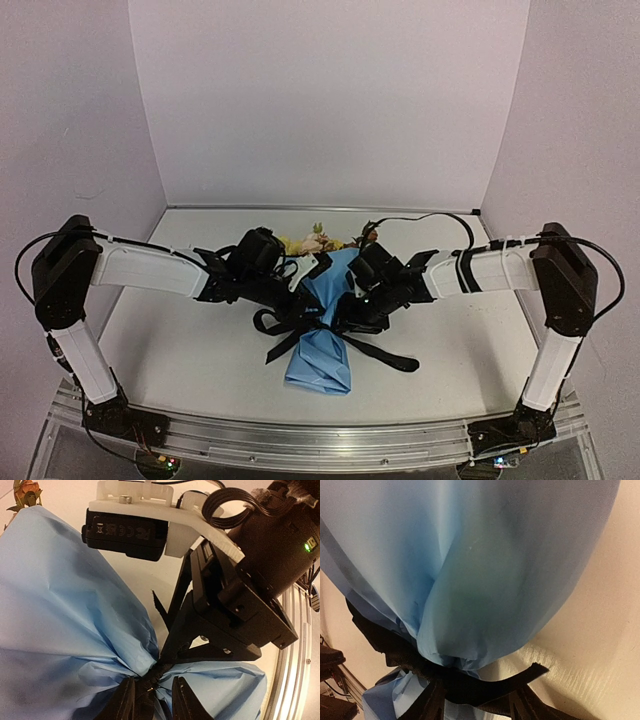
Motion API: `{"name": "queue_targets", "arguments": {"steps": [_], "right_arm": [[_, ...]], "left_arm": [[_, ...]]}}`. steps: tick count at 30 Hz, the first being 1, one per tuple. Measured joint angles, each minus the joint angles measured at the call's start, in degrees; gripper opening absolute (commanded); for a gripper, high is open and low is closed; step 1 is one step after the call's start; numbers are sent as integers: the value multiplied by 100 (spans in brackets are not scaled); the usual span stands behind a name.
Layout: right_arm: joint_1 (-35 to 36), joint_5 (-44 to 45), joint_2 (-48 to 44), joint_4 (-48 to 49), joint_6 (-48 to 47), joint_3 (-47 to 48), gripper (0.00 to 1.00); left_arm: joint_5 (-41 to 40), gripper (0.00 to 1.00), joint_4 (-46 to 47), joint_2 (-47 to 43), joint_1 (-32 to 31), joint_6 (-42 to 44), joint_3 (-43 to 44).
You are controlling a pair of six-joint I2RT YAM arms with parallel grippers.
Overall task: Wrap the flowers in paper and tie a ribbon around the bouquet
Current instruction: Tie the half-tied ribbon around the folded bouquet.
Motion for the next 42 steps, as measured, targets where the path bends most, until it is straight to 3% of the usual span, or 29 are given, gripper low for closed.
{"name": "queue_targets", "arguments": {"steps": [9, 15, 23, 42], "right_arm": [[-81, -23, -44, 204, 43, -247, 32], [-94, 14, -44, 319, 104, -250, 1], [-94, 59, -95, 371, 122, -306, 0], [-94, 63, -293, 349, 85, -344, 0]], "left_arm": [[1, 26, 146, 0, -20, 297, -33], [14, 24, 252, 81, -34, 550, -36], [-133, 18, 147, 489, -80, 1114, -2], [-917, 19, -53, 517, -387, 2066, 155]]}}
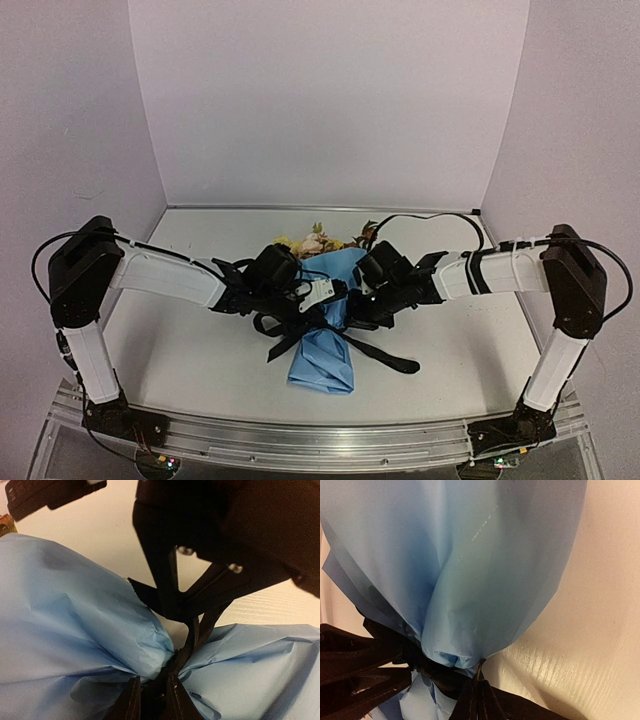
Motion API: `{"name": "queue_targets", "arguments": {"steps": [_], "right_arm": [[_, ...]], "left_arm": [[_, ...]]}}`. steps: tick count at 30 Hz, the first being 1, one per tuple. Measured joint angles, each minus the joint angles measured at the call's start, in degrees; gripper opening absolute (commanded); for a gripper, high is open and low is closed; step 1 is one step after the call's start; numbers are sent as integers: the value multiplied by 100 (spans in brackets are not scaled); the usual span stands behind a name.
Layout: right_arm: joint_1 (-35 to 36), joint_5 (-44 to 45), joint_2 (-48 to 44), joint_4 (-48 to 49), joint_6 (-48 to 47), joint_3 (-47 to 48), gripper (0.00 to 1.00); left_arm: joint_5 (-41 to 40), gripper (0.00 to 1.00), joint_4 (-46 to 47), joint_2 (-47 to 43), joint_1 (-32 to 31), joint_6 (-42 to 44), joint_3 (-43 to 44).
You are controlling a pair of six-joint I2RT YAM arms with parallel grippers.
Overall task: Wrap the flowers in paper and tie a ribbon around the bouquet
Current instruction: Tie the half-tied ribbon around the folded bouquet.
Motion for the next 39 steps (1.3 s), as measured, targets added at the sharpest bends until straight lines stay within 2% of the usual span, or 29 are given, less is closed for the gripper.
{"name": "queue_targets", "arguments": {"steps": [9, 17, 39], "right_arm": [[0, 3, -72, -57, -62, 0, 0], [-31, 29, -144, -185, -157, -36, 0], [-130, 263, -696, -142, -298, -523, 0]], "left_arm": [[332, 13, 31, -16, -26, 632, 14], [509, 12, -118, 324, -18, 1061, 241], [725, 7, -208, 463, -68, 1224, 361]]}}
